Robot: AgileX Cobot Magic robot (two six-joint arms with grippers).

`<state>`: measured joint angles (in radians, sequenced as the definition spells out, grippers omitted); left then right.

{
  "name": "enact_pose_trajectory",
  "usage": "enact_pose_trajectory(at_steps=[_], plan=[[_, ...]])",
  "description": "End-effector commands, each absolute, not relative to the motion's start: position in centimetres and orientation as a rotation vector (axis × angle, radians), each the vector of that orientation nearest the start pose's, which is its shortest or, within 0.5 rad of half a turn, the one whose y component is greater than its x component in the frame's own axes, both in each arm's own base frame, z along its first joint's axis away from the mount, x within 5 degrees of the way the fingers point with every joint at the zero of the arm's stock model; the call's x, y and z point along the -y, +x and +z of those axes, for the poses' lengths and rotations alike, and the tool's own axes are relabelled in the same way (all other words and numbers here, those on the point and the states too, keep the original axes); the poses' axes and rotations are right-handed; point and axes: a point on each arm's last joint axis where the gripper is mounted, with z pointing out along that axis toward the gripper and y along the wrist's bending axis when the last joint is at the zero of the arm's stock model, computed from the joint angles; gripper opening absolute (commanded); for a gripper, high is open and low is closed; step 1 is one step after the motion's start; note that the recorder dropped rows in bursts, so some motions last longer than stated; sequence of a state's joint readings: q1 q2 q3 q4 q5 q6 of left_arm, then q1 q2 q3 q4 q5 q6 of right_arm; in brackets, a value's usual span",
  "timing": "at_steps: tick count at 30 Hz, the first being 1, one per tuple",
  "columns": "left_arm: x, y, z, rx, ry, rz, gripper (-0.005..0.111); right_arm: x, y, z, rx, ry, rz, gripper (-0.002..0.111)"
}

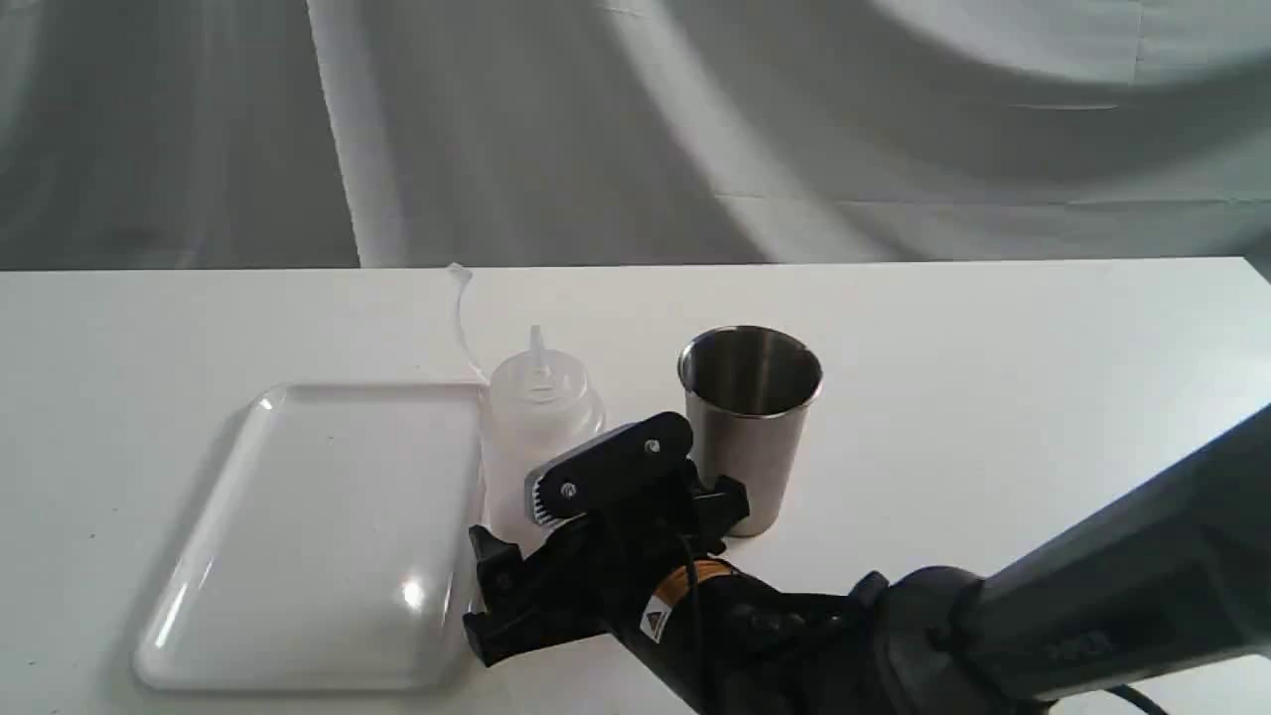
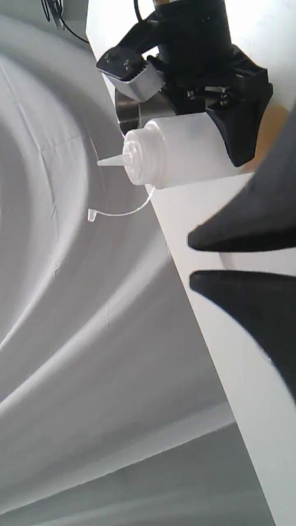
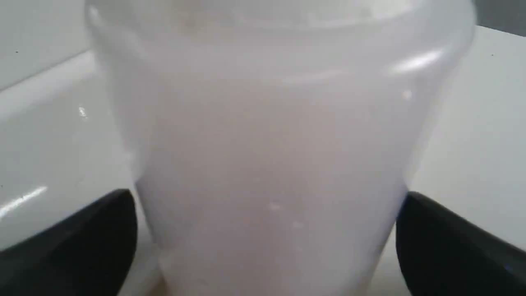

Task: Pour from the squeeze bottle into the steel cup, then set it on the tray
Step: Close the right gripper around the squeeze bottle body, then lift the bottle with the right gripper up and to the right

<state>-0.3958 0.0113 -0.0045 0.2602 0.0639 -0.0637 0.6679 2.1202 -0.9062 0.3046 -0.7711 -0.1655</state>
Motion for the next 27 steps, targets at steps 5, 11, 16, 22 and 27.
enact_pose_trajectory(at_steps=[5,11,16,22,27], plan=[[2.1,5.4,20.7,-1.493,0.437,-0.149,0.008,-22.5,32.2,9.6,-1.87,-0.443,0.264,0.076],[2.1,5.4,20.7,-1.493,0.437,-0.149,0.008,-22.4,32.3,9.6,-1.871,-0.419,0.259,0.059],[2.1,5.4,20.7,-1.493,0.437,-0.149,0.008,-22.3,32.3,9.6,-1.877,-0.399,0.255,0.047],[2.1,5.4,20.7,-1.493,0.437,-0.149,0.008,-22.4,32.3,11.5,-1.833,-0.41,0.257,0.045],[2.1,5.4,20.7,-1.493,0.437,-0.149,0.008,-22.3,32.1,15.2,-1.763,-0.441,0.25,0.045]])
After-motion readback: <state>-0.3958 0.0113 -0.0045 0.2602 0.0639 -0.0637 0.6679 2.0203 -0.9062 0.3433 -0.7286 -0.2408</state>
